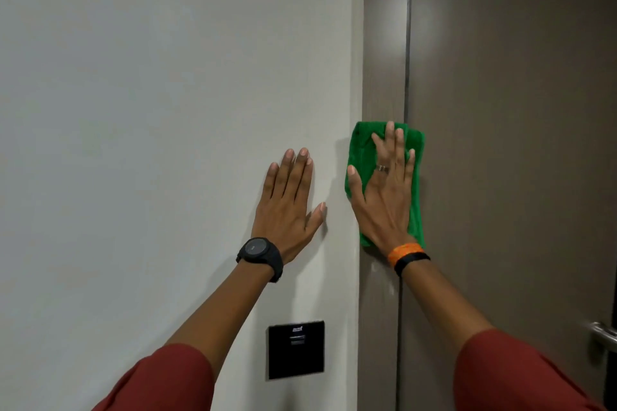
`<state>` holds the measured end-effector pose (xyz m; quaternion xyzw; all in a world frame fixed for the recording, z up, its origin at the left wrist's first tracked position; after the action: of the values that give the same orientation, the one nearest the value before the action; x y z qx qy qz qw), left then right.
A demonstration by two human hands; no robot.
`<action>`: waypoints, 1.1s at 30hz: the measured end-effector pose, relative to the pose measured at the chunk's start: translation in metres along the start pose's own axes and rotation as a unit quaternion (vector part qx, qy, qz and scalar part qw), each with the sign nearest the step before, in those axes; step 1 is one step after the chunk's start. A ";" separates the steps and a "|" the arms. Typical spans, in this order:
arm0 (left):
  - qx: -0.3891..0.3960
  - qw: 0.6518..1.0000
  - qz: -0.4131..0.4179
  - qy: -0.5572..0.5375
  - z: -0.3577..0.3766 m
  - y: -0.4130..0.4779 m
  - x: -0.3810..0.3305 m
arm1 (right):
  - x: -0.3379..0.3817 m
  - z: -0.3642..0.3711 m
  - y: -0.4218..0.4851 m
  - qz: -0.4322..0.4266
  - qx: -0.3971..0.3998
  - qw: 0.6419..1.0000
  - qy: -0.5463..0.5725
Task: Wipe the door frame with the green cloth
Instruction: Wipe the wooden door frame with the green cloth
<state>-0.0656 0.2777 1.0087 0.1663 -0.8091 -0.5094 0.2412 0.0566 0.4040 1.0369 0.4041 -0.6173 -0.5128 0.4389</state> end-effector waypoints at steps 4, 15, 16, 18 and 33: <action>-0.050 0.998 0.013 0.041 0.016 0.001 -0.004 | -0.004 0.011 0.015 -0.026 -0.037 0.998 -0.038; -0.067 0.996 0.030 0.047 0.020 0.000 -0.009 | -0.010 0.010 -0.021 -0.054 -0.050 0.996 -0.046; -0.068 0.996 0.028 0.043 0.020 0.000 -0.009 | -0.009 0.009 -0.012 -0.049 -0.050 0.997 -0.043; -0.070 0.996 0.033 0.042 0.024 -0.005 -0.013 | -0.010 0.010 -0.009 -0.039 -0.049 0.997 -0.039; -0.054 0.996 0.043 0.050 0.045 -0.046 -0.035 | -0.026 0.021 -0.078 -0.031 -0.051 0.996 -0.060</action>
<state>-0.0610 0.3092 0.9427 0.1432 -0.7736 -0.5329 0.3116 0.0479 0.4224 0.9545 0.3687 -0.6023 -0.5805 0.4053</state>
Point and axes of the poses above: each hand's wrist, its own y-axis towards the middle knuckle, its own z-axis out of the palm, x = y × z, the point moved 5 cm from there along y, towards the middle knuckle, and after that the axes turned 3 degrees about -y, right-handed, at the moved point
